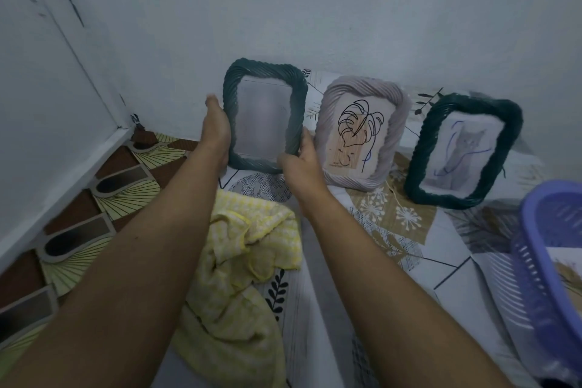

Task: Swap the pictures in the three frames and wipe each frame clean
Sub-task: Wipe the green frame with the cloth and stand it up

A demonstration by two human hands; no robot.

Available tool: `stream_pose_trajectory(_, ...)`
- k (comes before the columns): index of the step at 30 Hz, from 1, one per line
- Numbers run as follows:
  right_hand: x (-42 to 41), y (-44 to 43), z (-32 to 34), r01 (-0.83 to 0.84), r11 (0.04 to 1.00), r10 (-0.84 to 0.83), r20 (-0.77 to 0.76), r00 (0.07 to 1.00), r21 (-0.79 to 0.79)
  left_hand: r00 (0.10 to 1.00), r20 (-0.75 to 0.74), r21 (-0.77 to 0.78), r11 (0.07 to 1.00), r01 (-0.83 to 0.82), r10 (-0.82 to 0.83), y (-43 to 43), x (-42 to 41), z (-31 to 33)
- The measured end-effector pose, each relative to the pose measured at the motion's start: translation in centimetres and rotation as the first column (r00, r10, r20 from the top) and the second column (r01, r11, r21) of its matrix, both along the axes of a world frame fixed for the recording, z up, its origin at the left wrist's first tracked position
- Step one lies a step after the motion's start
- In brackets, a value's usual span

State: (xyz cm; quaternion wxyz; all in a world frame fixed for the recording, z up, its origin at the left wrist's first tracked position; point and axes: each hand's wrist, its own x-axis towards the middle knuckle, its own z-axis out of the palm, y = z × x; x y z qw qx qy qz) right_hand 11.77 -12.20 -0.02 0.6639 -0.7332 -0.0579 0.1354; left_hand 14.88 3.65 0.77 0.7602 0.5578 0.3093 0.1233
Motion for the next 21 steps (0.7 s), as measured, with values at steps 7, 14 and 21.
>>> stream_pose_trajectory(7,-1.8,-0.6,2.8,-0.027,0.997,0.019,-0.114,0.993,-0.066,0.945,-0.124,0.315,0.915,-0.253,0.304,-0.5,-0.4,0.3)
stream_pose_trajectory(14,-4.4,-3.5,4.1,-0.007,0.997,0.01,-0.036,0.999,0.081,0.941,0.134,0.795,0.534,-0.289,0.309,-3.8,-3.9,1.3)
stream_pose_trajectory(21,-4.3,-9.1,4.3,0.359,0.925,-0.361,-0.006,0.933,0.122,0.965,0.171,0.89,0.452,-0.064,-0.2,-10.4,-6.6,1.6)
